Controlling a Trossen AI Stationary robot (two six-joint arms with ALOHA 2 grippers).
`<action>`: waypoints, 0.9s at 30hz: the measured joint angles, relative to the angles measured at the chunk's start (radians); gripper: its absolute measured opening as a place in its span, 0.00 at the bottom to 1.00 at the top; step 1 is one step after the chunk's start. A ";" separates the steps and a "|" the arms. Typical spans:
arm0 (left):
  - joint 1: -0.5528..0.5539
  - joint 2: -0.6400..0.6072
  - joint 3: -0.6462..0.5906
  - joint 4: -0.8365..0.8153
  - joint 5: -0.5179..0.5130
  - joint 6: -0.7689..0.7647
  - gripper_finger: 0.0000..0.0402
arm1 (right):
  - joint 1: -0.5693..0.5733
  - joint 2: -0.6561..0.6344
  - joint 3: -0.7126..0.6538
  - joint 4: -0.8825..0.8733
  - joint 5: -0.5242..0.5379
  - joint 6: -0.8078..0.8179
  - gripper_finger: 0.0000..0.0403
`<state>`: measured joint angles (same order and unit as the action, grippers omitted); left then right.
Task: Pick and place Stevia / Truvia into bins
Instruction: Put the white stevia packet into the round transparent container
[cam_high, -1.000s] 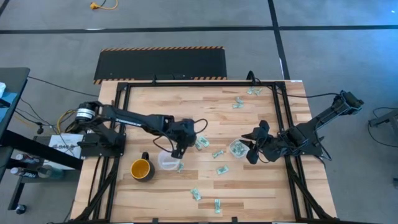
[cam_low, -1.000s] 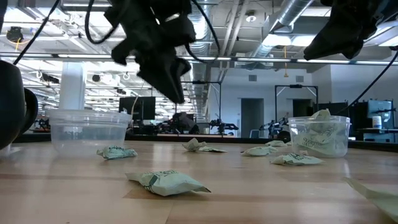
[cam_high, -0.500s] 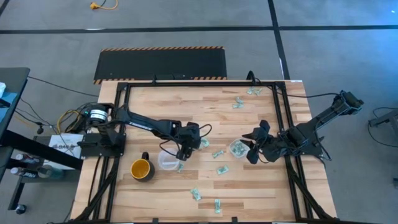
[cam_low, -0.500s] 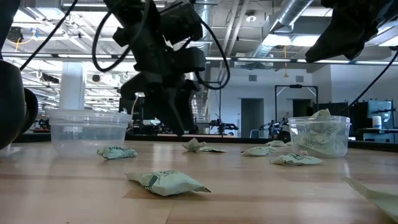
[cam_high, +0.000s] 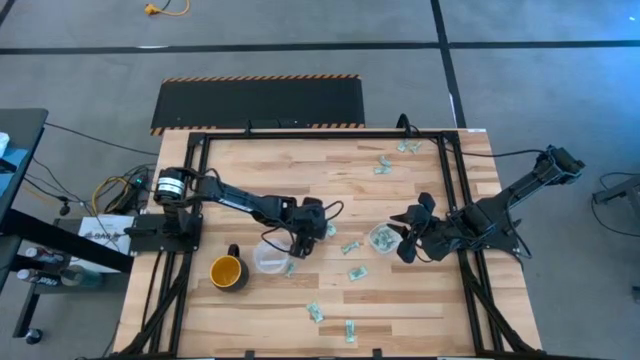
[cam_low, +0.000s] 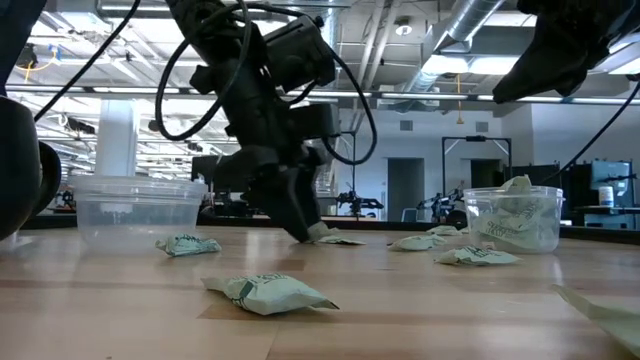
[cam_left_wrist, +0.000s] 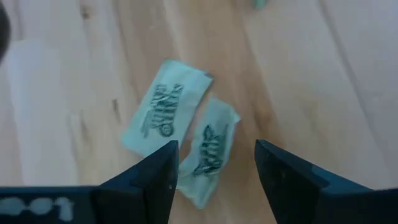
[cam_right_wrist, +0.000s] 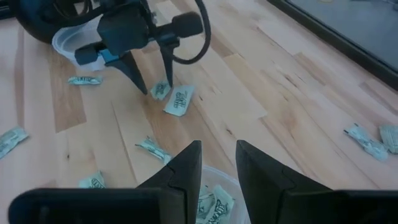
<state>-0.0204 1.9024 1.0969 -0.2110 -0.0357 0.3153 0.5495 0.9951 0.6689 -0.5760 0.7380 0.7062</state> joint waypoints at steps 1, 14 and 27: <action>0.000 0.000 0.000 -0.003 -0.008 -0.008 0.48 | 0.000 0.000 0.000 0.000 0.010 -0.001 0.23; -0.001 -0.001 0.000 -0.008 -0.033 -0.022 0.08 | 0.000 -0.007 -0.003 -0.001 0.045 -0.018 0.23; -0.025 -0.032 0.116 -0.193 -0.051 -0.102 0.00 | 0.000 -0.007 -0.064 0.001 0.060 0.034 0.23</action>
<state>-0.0452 1.8706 1.2126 -0.4045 -0.0870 0.2137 0.5495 0.9876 0.6052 -0.5751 0.7983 0.7399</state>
